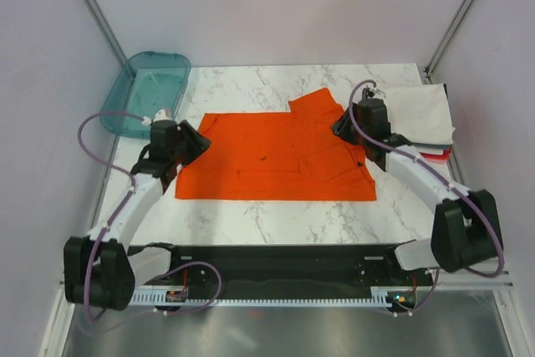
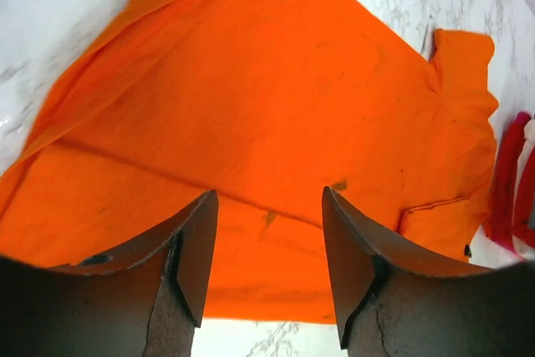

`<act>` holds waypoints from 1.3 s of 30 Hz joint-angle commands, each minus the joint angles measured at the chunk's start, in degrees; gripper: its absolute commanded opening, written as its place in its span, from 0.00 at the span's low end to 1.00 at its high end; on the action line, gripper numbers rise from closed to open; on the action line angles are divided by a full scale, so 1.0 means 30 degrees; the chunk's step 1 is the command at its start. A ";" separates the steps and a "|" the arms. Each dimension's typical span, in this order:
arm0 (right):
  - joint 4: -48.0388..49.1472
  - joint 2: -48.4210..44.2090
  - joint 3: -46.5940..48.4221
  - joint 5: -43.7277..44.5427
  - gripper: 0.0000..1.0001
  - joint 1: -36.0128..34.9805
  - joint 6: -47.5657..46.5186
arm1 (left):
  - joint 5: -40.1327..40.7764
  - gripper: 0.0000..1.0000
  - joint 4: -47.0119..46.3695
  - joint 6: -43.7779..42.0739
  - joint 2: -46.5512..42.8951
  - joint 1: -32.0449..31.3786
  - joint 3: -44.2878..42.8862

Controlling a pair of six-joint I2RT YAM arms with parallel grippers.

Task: Fold and stack the t-shirts
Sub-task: Fold the tshirt

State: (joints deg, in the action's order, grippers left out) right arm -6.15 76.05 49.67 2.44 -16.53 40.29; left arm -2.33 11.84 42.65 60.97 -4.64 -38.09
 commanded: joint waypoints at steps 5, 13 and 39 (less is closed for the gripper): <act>-0.0318 0.6073 0.6171 0.2408 0.43 -0.0055 -0.2530 | 0.4466 0.69 -0.0989 -0.4103 0.6242 -0.2553 -0.6747; -0.1932 1.1792 1.2940 0.4227 0.45 0.0382 -0.4318 | 0.5142 0.68 -0.0401 -0.6481 1.2074 -0.2554 -1.0651; -0.3984 2.4248 2.5953 0.1384 0.53 0.1908 -0.5755 | 0.6402 0.62 0.1854 -0.9530 1.7498 -0.2232 -1.6572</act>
State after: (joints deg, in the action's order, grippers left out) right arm -16.95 147.13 125.14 8.27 -11.25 23.33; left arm 16.43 15.99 17.82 112.22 -11.99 -85.19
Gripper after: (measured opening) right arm 0.533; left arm 0.621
